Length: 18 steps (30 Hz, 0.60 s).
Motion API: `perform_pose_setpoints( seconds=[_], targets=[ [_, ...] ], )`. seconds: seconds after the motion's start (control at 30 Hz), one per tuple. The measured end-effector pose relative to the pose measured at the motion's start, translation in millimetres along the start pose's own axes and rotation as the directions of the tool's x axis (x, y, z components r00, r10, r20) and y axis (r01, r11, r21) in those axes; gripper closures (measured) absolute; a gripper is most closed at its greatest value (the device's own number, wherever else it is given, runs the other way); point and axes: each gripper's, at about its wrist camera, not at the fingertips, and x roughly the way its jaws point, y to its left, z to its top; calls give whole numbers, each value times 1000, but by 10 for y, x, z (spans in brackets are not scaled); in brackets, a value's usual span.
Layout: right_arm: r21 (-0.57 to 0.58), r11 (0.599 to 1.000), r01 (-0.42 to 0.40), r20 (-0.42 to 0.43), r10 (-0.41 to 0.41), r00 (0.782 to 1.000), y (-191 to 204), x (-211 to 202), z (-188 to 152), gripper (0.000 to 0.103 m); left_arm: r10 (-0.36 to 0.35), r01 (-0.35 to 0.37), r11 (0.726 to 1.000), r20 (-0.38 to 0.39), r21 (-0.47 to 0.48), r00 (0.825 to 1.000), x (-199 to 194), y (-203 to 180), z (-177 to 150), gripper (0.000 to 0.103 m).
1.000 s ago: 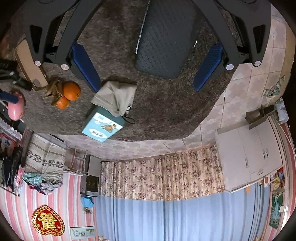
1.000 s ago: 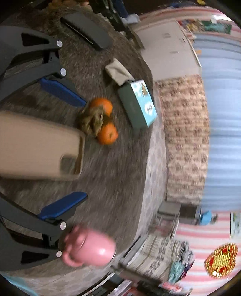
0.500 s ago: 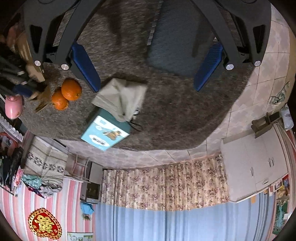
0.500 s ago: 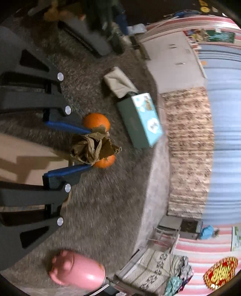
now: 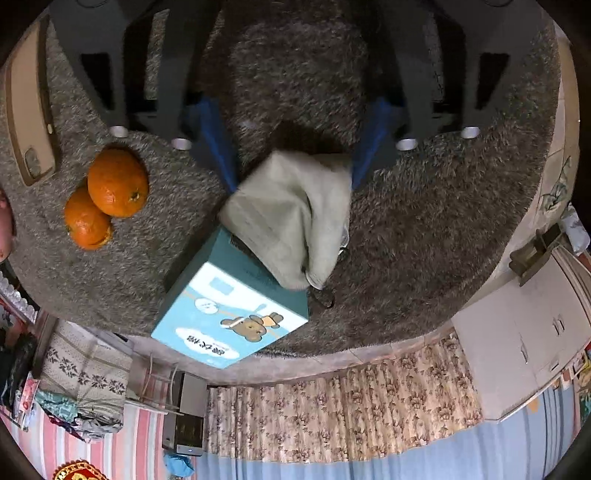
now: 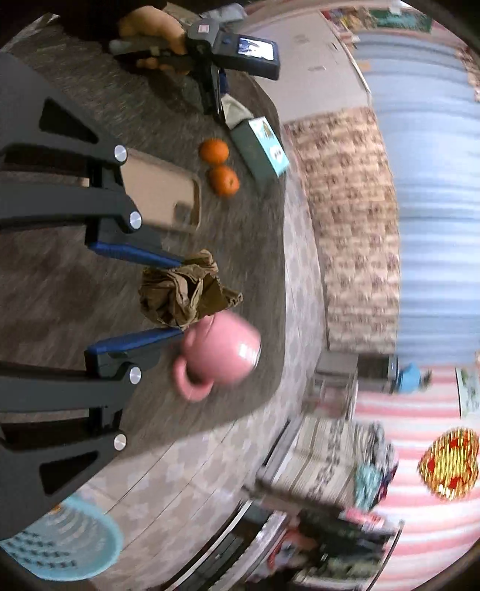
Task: Collect trash
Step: 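Grasp the grey cloth bag with the left gripper while the right gripper holds the paper bag, then carry the grey cloth bag and brown paper bag over the blue basket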
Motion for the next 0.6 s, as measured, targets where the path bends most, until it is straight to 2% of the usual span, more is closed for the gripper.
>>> perform_pose_setpoints(
  seconds=[0.03, 0.07, 0.1, 0.13, 0.33, 0.43, 0.6],
  targets=[
    [22, 1000, 18, 7, -18, 1000, -97, -103, -38, 69, -3, 3, 1000, 5, 1, 1000, -12, 1, -1, 71],
    [45, 998, 36, 13, -37, 999, -188, -199, -77, 69, -5, 5, 1000, 7, 4, 1000, -22, 0, 0, 77],
    [61, 997, 48, 16, -49, 999, -265, -256, -103, 69, -2, 2, 1000, 10, 10, 1000, -46, -5, -5, 88],
    [78, 995, 63, 19, -65, 998, -348, -327, -136, 69, 2, -2, 1000, 17, 16, 1000, -75, -16, -13, 92],
    [169, 973, 161, 19, -166, 986, -829, -673, -440, 69, 23, -29, 998, 124, 46, 992, -507, -87, -96, 94],
    [200, 955, 218, 12, -225, 974, -1049, -784, -590, 69, -12, 2, 998, 171, 61, 985, -815, -210, -141, 94],
    [257, 925, 280, 5, -291, 957, -1346, -841, -699, 69, -121, 89, 987, 248, 135, 961, -1380, -611, -261, 94]
  ],
)
